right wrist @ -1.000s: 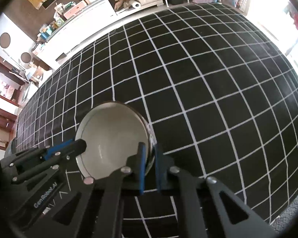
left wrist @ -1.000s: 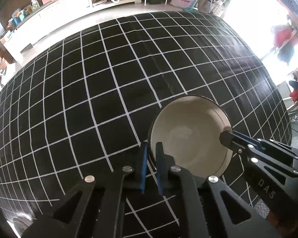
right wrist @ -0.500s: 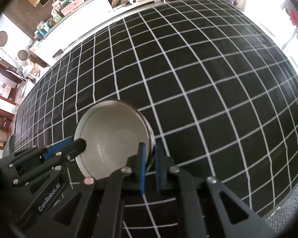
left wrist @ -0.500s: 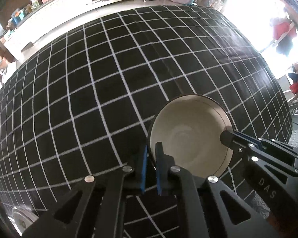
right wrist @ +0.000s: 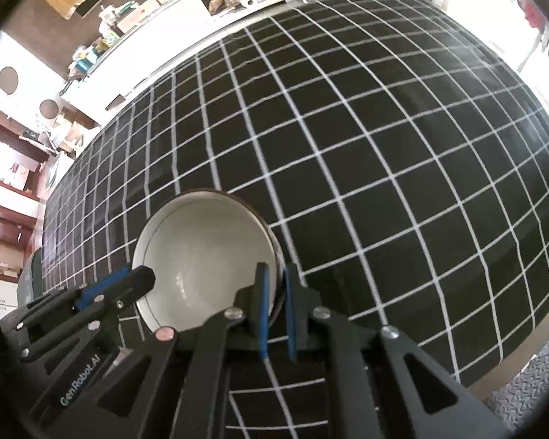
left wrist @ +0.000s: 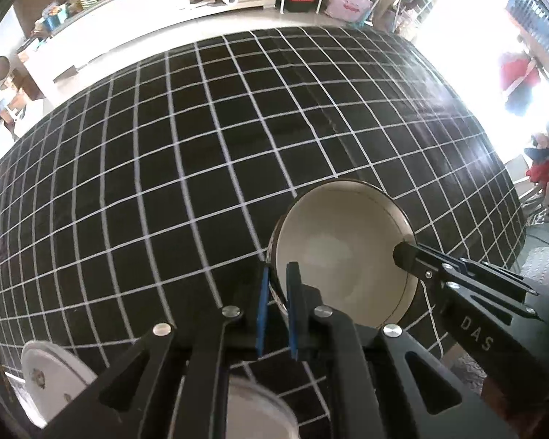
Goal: Organize plates and bowls
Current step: 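Carry the patterned bowl with both tools and lower it into the nested bowls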
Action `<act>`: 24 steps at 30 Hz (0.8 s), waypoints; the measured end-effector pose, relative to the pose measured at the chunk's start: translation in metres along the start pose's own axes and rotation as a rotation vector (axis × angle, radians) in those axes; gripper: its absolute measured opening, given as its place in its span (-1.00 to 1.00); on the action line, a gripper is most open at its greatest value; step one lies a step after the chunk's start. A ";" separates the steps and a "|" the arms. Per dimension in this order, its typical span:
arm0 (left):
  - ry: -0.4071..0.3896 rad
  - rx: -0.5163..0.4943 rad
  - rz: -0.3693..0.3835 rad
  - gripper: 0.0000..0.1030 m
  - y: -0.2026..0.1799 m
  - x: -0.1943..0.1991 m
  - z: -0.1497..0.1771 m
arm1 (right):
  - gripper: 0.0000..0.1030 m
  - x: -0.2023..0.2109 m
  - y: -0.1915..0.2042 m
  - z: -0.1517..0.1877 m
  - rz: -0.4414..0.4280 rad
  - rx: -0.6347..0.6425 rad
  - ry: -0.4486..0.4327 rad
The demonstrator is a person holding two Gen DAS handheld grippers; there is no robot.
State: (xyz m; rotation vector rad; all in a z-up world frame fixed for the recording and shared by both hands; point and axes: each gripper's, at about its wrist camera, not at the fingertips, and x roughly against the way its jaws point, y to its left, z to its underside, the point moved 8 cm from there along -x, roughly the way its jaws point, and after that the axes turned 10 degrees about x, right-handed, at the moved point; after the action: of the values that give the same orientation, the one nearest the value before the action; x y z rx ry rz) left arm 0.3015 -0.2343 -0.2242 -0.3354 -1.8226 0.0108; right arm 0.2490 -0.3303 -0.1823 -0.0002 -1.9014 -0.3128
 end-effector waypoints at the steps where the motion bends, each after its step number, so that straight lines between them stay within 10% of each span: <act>1: -0.007 0.007 0.001 -0.88 0.003 0.005 0.001 | -0.78 0.004 0.004 0.000 -0.002 0.005 -0.005; 24: -0.121 0.127 -0.016 -0.88 0.090 0.098 0.070 | -0.78 0.045 0.113 0.047 -0.010 0.184 -0.047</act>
State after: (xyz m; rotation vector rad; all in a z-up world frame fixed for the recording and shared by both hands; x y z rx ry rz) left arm 0.2318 -0.1140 -0.1676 -0.2343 -1.9342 0.1382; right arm 0.2070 -0.2176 -0.1313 0.1262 -1.9710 -0.1443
